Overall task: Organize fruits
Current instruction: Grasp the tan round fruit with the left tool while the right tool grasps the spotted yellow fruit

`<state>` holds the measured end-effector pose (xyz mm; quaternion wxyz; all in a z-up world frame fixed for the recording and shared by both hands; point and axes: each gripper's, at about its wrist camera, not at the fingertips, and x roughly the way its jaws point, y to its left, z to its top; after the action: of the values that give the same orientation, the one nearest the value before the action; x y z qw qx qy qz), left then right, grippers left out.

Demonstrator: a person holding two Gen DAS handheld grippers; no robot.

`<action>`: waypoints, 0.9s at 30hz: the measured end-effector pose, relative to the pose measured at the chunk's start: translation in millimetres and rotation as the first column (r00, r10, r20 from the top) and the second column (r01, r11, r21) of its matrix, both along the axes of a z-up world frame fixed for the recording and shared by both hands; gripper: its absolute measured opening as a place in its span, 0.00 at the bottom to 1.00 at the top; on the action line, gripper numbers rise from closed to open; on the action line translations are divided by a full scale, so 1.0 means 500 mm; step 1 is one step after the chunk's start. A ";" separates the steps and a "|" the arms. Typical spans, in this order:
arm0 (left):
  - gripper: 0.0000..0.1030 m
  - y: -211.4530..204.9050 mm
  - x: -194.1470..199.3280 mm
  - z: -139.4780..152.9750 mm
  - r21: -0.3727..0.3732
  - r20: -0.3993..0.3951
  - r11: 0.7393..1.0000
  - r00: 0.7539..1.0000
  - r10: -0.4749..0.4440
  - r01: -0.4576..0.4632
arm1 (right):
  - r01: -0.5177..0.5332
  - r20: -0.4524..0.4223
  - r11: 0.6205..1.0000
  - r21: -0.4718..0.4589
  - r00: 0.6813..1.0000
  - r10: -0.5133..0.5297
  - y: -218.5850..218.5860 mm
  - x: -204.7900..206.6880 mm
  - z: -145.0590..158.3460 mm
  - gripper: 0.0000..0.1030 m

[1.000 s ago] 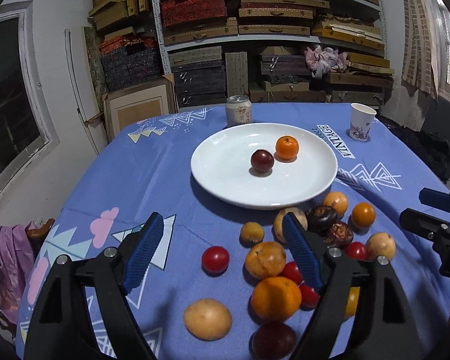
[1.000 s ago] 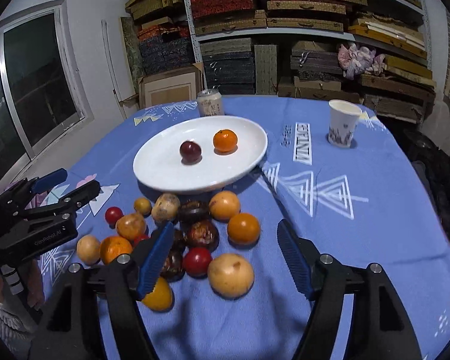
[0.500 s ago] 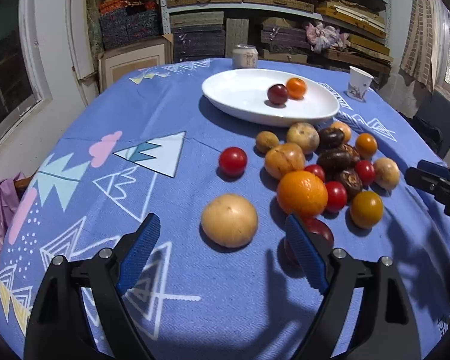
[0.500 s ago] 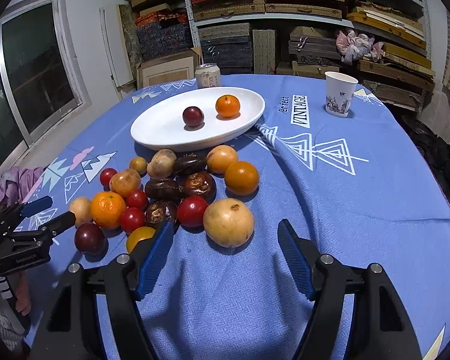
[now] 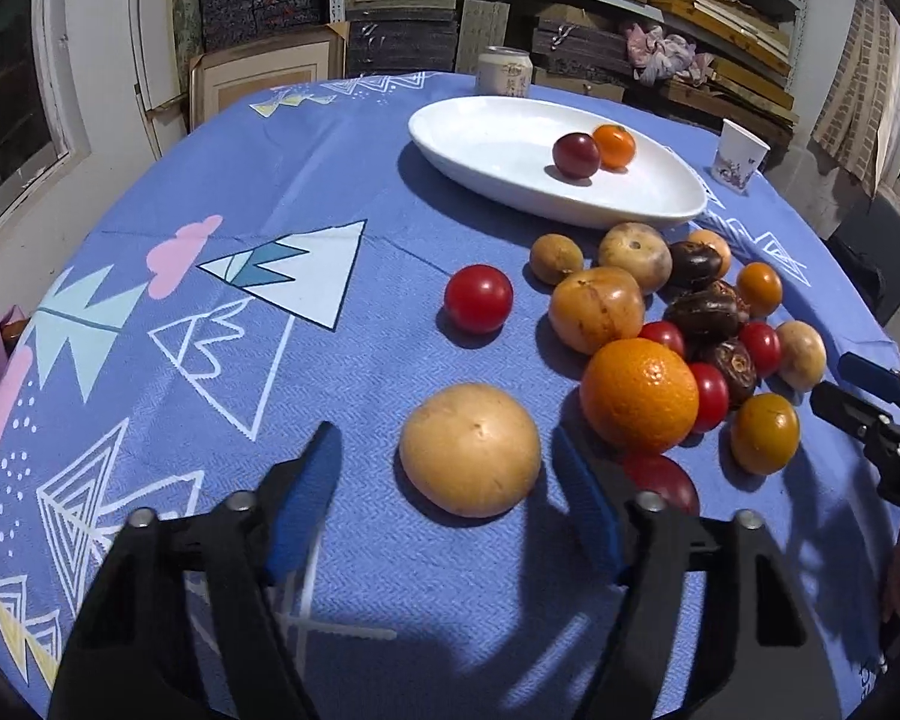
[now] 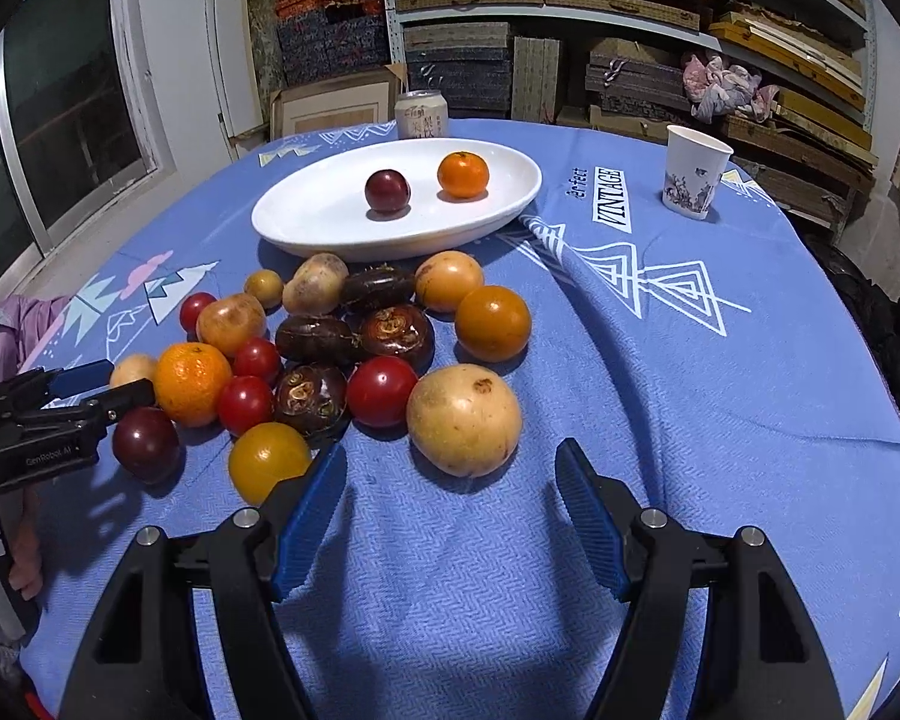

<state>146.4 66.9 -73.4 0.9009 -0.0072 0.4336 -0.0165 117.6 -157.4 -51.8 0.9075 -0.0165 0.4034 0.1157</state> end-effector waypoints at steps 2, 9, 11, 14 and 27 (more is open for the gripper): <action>0.52 -0.005 0.002 -0.005 -0.008 -0.018 1.000 1.000 -0.018 0.018 | -0.003 -0.003 1.000 -0.009 1.000 0.003 0.006 0.003 -0.002 0.71; 0.46 -0.013 -0.001 -0.002 -0.002 -0.004 0.999 0.999 -0.034 0.034 | -0.025 -0.016 0.999 -0.035 1.000 0.025 0.021 0.009 -0.011 0.63; 0.46 -0.014 -0.002 -0.003 -0.006 -0.004 0.999 0.999 -0.033 0.033 | -0.030 -0.026 0.999 -0.040 0.999 0.029 0.024 0.011 -0.014 0.59; 0.46 -0.014 -0.002 -0.003 -0.005 -0.004 0.999 0.999 -0.032 0.032 | -0.026 -0.022 0.998 -0.049 0.999 0.025 0.025 0.011 -0.014 0.55; 0.46 -0.008 -0.002 -0.002 -0.003 0.000 1.000 1.000 -0.025 0.025 | 0.012 -0.036 0.996 -0.089 0.999 -0.016 0.018 0.029 -0.029 0.39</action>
<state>145.3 62.7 -74.5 0.9006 -0.0032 0.4338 -0.0283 132.1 -148.2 -66.2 0.8992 -0.0518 0.4248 0.0916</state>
